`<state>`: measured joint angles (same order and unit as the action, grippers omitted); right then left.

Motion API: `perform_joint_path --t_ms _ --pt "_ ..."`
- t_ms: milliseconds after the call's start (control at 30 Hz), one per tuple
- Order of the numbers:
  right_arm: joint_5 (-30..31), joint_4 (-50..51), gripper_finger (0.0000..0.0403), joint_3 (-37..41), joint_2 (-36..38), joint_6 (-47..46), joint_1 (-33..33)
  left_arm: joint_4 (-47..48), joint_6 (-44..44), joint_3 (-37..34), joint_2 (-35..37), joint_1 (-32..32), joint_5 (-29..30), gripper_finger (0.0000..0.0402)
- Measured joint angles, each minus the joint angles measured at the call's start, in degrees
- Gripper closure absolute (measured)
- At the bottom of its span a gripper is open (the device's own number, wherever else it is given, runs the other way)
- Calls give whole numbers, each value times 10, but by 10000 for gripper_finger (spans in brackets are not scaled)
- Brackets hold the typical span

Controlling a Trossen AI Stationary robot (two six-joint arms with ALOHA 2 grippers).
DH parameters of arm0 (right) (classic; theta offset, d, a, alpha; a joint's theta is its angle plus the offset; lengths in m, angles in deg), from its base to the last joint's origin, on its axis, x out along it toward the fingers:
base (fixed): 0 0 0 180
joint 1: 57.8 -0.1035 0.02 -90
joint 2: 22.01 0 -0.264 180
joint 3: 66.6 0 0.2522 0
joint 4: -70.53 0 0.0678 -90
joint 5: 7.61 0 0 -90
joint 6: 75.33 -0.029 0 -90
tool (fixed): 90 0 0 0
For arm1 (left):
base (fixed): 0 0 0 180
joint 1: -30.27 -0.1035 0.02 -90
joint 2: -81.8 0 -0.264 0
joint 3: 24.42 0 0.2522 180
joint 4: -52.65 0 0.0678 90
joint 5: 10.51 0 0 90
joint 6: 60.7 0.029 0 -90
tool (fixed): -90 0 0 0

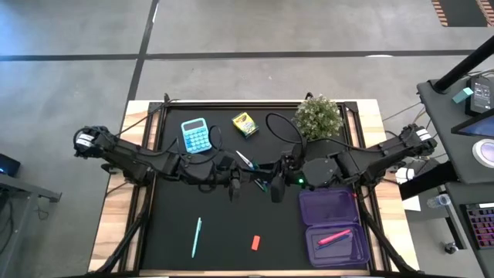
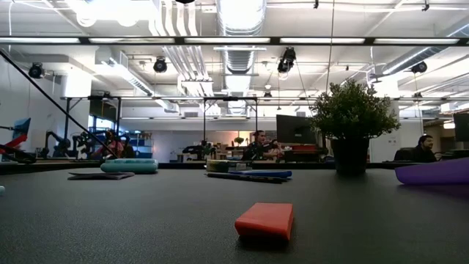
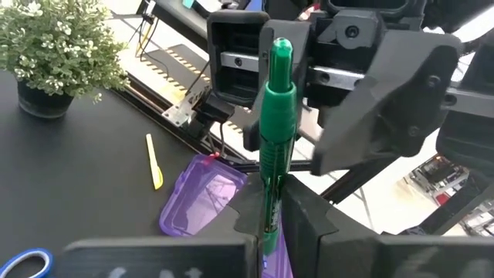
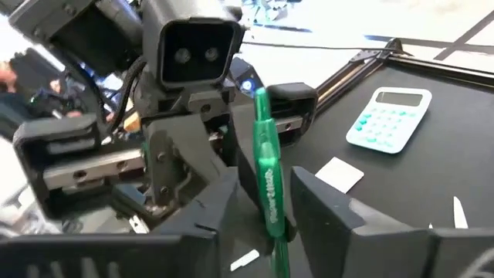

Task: Pack school essentials
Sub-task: Put the green pen into the supply box

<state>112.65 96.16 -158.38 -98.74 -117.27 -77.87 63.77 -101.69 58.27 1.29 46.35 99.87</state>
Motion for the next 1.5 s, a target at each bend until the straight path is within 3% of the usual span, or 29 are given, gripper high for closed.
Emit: perform_joint_path --t_ms 267,400,733,867,1100,1500 --pt "-35 114 237 -24 34 2 -2 1 0 0 0 0 0 393" --pt "-39 157 233 -18 30 -34 -6 1 0 0 0 -1 0 393" --pt "-65 148 233 -16 -26 -45 -1 0 -3 0 0 -11 -4 393" --pt "-64 145 260 -16 -40 -45 3 2 -2 -1 0 -11 -4 393" --pt "-64 137 376 -16 -43 -32 3 1 -4 -1 0 -11 -4 392" --pt "-62 139 379 -16 -32 -41 4 2 -21 -1 0 -11 -14 339"
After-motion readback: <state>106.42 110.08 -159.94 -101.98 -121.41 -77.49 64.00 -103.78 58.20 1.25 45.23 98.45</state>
